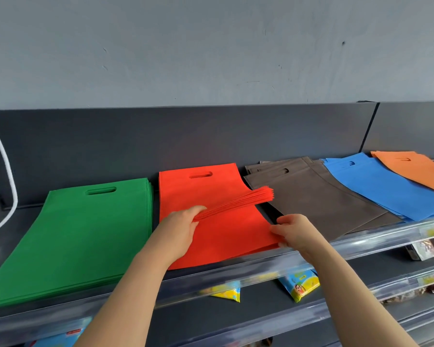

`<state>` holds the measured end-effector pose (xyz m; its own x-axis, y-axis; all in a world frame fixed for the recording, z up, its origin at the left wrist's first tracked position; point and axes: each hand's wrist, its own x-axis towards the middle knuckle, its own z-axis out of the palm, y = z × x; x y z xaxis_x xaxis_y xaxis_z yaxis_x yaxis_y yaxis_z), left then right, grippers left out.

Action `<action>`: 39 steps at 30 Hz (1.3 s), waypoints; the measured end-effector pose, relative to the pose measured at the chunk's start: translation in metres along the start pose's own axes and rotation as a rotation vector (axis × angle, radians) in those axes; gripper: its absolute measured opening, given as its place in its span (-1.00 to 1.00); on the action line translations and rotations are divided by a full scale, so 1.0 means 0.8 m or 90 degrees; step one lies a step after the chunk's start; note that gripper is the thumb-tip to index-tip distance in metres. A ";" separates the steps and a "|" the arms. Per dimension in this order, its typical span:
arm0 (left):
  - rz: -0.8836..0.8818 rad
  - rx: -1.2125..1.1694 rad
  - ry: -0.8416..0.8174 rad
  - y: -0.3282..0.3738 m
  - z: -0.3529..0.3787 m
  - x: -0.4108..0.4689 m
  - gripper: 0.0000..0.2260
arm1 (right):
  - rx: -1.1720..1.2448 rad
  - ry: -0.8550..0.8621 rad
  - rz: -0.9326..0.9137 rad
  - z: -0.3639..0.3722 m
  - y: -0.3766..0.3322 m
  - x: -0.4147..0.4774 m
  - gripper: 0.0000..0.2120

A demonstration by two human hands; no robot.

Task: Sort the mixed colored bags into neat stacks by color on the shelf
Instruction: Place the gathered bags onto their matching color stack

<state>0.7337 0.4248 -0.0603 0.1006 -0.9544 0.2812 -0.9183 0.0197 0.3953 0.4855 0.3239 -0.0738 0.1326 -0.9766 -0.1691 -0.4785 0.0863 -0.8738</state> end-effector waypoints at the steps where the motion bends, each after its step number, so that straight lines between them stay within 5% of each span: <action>1: 0.004 0.005 0.017 0.000 -0.004 0.001 -0.61 | -0.048 0.008 -0.010 0.002 -0.003 0.001 -0.85; 11: 0.000 0.038 0.181 0.002 -0.054 0.019 -0.56 | 0.091 0.140 -0.049 -0.004 -0.021 0.016 -0.81; 21: -0.018 0.058 0.234 0.009 -0.051 0.019 -0.55 | 0.126 0.135 -0.054 -0.030 -0.027 0.013 -0.78; 26: -0.036 0.070 0.226 0.008 -0.037 0.014 -0.51 | 0.121 0.264 -0.101 -0.073 -0.031 0.013 -0.75; 30: -0.031 0.089 0.175 0.007 -0.026 0.014 -0.47 | 0.165 0.332 -0.158 -0.125 -0.035 0.031 -0.78; 39: -0.047 0.072 -0.131 0.001 -0.005 -0.009 -0.60 | 0.156 0.336 -0.307 -0.149 -0.100 0.011 -0.83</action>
<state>0.7342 0.4326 -0.0584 0.1003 -0.9927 0.0667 -0.9495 -0.0755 0.3046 0.4213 0.2847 0.0494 -0.1841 -0.8765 0.4449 -0.2583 -0.3936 -0.8823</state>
